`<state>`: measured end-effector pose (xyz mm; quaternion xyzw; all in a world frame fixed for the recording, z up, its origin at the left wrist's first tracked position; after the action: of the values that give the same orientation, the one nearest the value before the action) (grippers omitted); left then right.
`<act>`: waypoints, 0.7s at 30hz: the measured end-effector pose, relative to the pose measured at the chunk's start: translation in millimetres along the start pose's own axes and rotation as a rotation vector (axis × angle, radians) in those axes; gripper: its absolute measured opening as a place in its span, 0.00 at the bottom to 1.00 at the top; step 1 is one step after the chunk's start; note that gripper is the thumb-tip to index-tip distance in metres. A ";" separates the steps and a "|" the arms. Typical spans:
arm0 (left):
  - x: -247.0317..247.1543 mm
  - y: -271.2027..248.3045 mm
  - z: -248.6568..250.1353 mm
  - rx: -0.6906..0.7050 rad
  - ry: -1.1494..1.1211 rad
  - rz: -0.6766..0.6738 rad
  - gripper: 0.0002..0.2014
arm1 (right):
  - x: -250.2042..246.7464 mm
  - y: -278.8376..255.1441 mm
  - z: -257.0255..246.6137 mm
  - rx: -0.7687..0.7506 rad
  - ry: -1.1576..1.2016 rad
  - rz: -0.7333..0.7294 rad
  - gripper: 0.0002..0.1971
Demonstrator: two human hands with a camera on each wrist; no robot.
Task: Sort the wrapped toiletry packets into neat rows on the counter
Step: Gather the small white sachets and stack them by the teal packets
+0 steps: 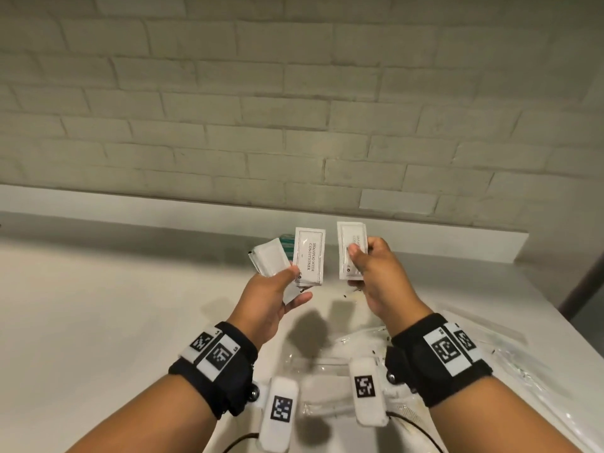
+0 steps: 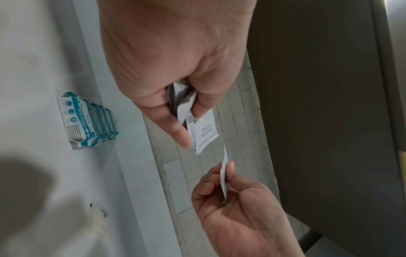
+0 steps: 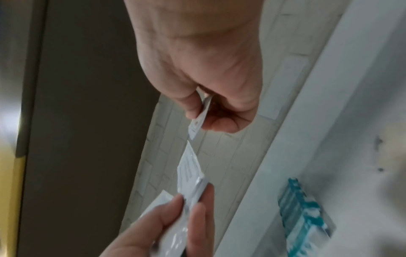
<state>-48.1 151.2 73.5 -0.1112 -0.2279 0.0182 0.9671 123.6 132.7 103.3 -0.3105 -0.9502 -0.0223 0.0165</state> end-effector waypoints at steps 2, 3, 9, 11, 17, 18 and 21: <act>0.8 -0.1 -1.0 0.004 0.014 -0.020 0.08 | 2.9 -7.7 7.7 0.054 0.089 -0.070 0.08; 2.2 -1.0 -2.2 0.001 0.028 -0.043 0.08 | 5.9 -10.9 11.9 0.067 0.113 -0.109 0.10; 6.4 -3.6 -9.6 -0.108 0.084 -0.159 0.11 | 12.6 -12.2 22.1 0.076 0.124 -0.123 0.12; 2.1 -0.8 -9.1 -0.170 0.067 -0.173 0.13 | 8.2 -4.3 21.2 0.079 0.127 -0.058 0.12; -5.6 2.2 -5.9 -0.104 0.196 -0.174 0.15 | 0.9 1.4 15.4 0.169 0.224 -0.256 0.15; -4.8 1.7 -6.5 -0.085 0.239 -0.178 0.14 | 3.0 -3.0 15.4 0.175 0.203 -0.312 0.14; -1.4 0.5 -10.3 -0.056 0.334 -0.204 0.13 | 11.0 -12.5 14.4 0.121 0.115 -0.391 0.12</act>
<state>-44.8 149.4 63.8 -0.1155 -0.0749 -0.1050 0.9849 107.1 130.0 89.1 -0.1168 -0.9894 0.0146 0.0847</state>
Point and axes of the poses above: each hand's wrist, its own y-axis towards the middle knuckle, its own x-axis out of the palm, z = x × y, the point moved 2 cm from there along y, towards the middle knuckle, and after that the axes turned 15 degrees about z, right-handed, at the moved point
